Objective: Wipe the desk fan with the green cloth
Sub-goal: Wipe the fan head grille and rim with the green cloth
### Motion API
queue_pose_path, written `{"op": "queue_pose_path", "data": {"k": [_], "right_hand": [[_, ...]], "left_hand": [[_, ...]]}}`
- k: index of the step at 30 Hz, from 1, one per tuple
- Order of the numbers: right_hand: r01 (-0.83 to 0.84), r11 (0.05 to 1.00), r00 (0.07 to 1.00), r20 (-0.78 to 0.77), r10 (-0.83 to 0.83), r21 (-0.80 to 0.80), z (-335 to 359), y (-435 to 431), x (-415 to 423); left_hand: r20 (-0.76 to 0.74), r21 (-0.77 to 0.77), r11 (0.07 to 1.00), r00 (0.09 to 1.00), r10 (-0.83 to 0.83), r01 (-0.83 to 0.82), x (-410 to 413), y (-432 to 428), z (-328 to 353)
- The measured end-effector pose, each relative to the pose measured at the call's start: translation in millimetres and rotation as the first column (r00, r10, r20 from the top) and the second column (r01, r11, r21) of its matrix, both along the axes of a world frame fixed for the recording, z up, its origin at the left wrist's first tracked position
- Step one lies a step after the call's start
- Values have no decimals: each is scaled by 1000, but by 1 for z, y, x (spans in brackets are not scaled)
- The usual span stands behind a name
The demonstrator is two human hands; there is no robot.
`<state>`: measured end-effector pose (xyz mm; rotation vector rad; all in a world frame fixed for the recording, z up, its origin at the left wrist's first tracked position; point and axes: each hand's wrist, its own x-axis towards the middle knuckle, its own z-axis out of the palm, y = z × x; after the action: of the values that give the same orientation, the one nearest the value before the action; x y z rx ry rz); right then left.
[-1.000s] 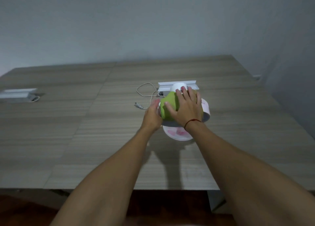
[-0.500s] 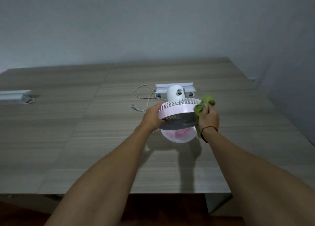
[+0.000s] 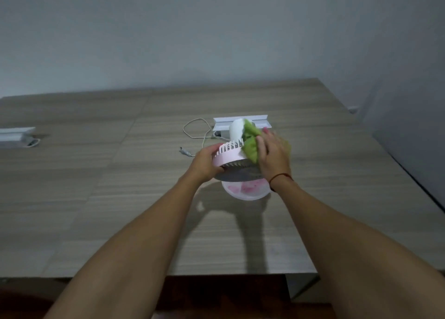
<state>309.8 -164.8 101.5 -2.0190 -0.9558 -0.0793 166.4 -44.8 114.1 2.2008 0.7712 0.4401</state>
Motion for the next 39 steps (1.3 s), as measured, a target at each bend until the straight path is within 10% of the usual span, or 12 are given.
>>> {"op": "queue_pose_path", "data": {"k": [3, 6, 13, 18, 24, 29, 39], "right_hand": [[295, 944, 791, -591, -156, 146, -2, -10, 11], [417, 907, 495, -851, -173, 58, -9, -19, 19], [245, 941, 884, -453, -118, 234, 11, -1, -4], [-236, 960, 971, 10, 240, -153, 30, 4, -27], [65, 992, 958, -285, -31, 112, 32, -11, -10], [217, 963, 823, -502, -267, -158, 32, -17, 0], [178, 979, 724, -661, -199, -99, 44, -28, 3]], "left_hand": [[13, -22, 1000, 1000, -9, 9, 3, -4, 4], [-5, -42, 999, 1000, -3, 3, 3, -5, 6], [-36, -44, 998, 999, 38, -40, 4, -4, 12], [-106, -22, 996, 991, 85, -88, 7, -15, 19], [-176, 45, 991, 975, 135, -129, 14, -24, 43], [29, -98, 910, 913, 407, -402, 28, -49, 57], [-38, -181, 900, 917, 397, -397, 43, -69, 49]]}}
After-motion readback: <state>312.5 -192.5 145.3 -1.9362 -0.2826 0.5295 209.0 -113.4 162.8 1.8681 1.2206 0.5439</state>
